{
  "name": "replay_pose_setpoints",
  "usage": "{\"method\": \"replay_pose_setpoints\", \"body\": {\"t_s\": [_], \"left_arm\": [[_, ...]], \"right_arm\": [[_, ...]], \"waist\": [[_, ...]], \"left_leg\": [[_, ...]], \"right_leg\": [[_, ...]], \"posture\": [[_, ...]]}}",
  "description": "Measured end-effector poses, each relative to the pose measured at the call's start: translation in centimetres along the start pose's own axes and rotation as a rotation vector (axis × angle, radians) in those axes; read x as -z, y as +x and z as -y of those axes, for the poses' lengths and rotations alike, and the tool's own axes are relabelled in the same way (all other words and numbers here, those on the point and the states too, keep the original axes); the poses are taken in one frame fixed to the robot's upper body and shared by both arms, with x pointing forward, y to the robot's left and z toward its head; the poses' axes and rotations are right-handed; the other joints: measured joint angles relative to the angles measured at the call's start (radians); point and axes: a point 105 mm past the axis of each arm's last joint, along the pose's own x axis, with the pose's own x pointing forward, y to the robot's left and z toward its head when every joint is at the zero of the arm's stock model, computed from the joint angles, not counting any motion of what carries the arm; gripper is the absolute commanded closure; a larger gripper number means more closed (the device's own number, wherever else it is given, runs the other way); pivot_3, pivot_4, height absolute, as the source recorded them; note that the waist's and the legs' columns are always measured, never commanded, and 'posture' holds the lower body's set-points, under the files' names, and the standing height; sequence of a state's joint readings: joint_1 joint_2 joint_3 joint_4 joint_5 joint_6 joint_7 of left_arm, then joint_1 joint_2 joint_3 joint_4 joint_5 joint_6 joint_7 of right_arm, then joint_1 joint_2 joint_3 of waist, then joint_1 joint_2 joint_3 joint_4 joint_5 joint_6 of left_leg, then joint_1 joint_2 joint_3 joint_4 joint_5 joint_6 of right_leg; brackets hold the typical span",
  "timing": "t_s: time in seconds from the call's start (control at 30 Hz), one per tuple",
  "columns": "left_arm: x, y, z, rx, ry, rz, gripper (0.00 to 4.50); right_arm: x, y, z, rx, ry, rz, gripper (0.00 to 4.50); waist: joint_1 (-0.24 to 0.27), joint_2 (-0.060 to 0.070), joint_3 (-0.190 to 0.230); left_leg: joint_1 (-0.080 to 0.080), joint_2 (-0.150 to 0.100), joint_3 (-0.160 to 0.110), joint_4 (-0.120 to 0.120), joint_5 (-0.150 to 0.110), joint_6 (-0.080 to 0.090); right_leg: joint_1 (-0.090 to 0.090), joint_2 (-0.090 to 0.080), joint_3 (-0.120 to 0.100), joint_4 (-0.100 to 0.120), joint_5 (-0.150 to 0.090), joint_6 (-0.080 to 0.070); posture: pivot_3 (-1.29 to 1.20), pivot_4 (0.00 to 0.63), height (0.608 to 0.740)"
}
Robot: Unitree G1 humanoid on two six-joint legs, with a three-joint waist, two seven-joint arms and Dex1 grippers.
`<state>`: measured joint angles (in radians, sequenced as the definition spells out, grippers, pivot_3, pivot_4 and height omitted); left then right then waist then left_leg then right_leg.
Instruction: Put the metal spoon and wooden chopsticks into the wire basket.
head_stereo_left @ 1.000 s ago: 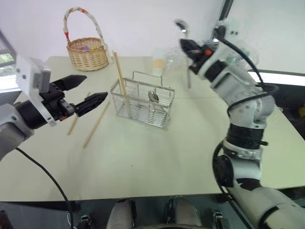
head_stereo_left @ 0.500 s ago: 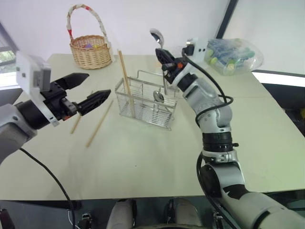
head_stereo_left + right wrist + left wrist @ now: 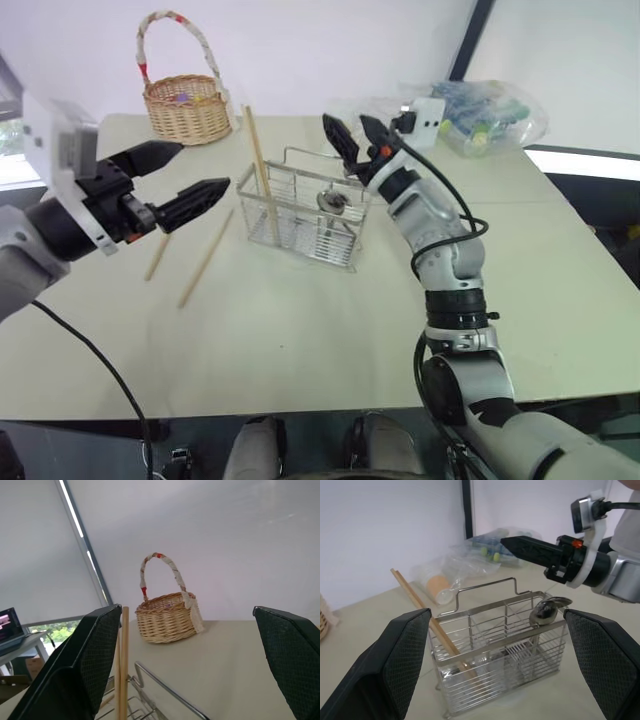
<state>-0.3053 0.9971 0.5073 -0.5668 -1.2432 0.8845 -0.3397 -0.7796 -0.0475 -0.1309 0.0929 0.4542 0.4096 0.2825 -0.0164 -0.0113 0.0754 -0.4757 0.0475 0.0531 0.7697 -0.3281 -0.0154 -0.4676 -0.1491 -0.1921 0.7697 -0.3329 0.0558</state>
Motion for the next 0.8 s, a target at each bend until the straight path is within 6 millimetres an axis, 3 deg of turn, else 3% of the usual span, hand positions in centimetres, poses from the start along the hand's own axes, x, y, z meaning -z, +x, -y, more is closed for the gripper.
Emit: {"method": "replay_pose_setpoints", "body": {"t_s": [0.17,0.23,0.4,0.47,0.57,0.67,0.8], "left_arm": [[0.3,0.3,-0.7,-0.009,-0.009,-0.007,0.0],[0.5,0.2,-1.3,-0.033,-0.017,-0.007,0.0],[1.8,0.1,-4.3,-0.185,-0.034,-0.045,0.0],[2.6,-0.2,-6.0,-0.267,-0.045,-0.071,0.0],[3.6,-0.2,-8.4,-0.375,-0.068,-0.131,0.0],[5.2,-0.7,-11.7,-0.522,-0.102,-0.232,0.0],[6.7,-0.2,-14.4,-0.619,-0.196,-0.313,0.0]], "right_arm": [[-1.0,-0.6,1.7,0.044,-0.039,-0.008,0.07],[-2.4,-1.0,2.6,0.049,-0.069,-0.006,0.07],[-9.3,-2.4,2.6,-0.07,-0.243,0.046,0.07],[-11.0,-3.4,1.9,-0.144,-0.316,0.038,0.07],[-10.7,-5.7,0.8,-0.292,-0.422,-0.064,0.07],[-8.1,-9.3,-0.8,-0.492,-0.44,-0.237,0.07],[-5.1,-12.7,-2.3,-0.622,-0.368,-0.379,0.07]], "waist": [[0.002,0.0,0.0],[0.002,0.001,0.0],[0.004,0.001,0.0],[0.003,0.0,0.0],[0.005,-0.001,0.0],[0.007,-0.001,0.0],[0.008,-0.004,0.001]], "left_leg": [[0.0,0.0,0.0,0.0,0.0,-0.001],[-0.001,-0.001,0.0,0.0,0.001,-0.001],[0.0,-0.001,0.0,-0.002,-0.001,0.002],[0.001,-0.001,-0.001,-0.003,-0.002,0.003],[0.002,-0.001,0.0,-0.003,-0.002,0.003],[0.004,-0.001,-0.001,-0.004,-0.002,0.003],[0.008,-0.001,0.001,-0.007,-0.001,0.002]], "right_leg": [[0.0,0.0,0.0,0.0,0.0,0.0],[0.0,0.0,0.0,0.0,0.0,0.0],[0.0,0.0,0.0,-0.001,0.0,0.001],[0.002,0.0,0.0,-0.001,0.0,0.001],[0.003,0.0,-0.001,-0.004,-0.001,0.004],[0.008,0.0,-0.002,-0.009,-0.002,0.005],[0.018,-0.001,-0.003,-0.019,-0.003,0.006]], "posture": [[0.0,0.15,0.623],[0.0,0.15,0.623],[0.0,0.15,0.623],[0.0,0.15,0.623],[0.0,0.15,0.623],[0.0,0.15,0.623],[0.0,0.15,0.623]]}}
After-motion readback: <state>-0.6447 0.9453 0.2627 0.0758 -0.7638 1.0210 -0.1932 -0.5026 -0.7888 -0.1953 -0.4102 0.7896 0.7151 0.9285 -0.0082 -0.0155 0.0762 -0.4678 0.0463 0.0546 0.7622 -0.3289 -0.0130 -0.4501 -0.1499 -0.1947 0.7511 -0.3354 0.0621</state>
